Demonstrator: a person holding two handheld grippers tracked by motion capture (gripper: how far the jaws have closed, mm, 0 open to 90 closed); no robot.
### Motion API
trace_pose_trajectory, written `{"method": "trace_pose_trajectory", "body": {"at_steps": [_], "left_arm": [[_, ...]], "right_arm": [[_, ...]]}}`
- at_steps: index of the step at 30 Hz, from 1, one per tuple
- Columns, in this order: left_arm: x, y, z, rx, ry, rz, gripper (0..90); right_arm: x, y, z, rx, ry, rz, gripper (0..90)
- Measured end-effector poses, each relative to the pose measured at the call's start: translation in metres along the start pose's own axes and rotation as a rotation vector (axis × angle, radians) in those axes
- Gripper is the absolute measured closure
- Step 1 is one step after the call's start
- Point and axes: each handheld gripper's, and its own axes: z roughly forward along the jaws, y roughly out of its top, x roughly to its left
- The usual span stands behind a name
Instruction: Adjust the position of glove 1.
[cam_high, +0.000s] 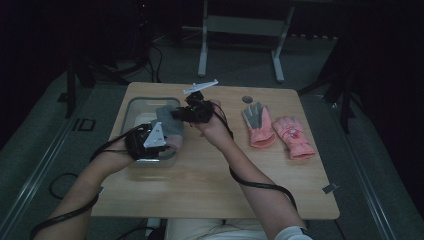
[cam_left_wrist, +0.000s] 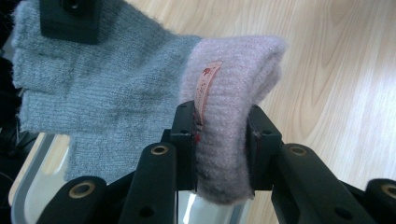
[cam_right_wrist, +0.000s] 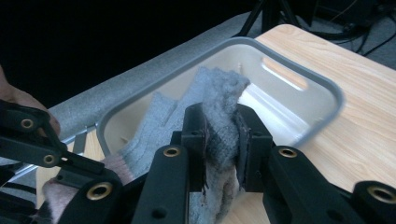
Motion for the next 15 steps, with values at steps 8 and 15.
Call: {"method": "trace_pose_trajectory", "body": {"at_steps": [8,15], "left_arm": [[0.021,-0.028,0.002,0.046,-0.013,-0.006,69.0],[0.032,-0.046,0.021,0.079,-0.045,-0.037,68.8]], "right_arm": [[0.007,0.010,0.035,0.012,0.001,0.008,76.1],[0.003,0.004,0.057,0.037,-0.038,0.011,76.0]]}}
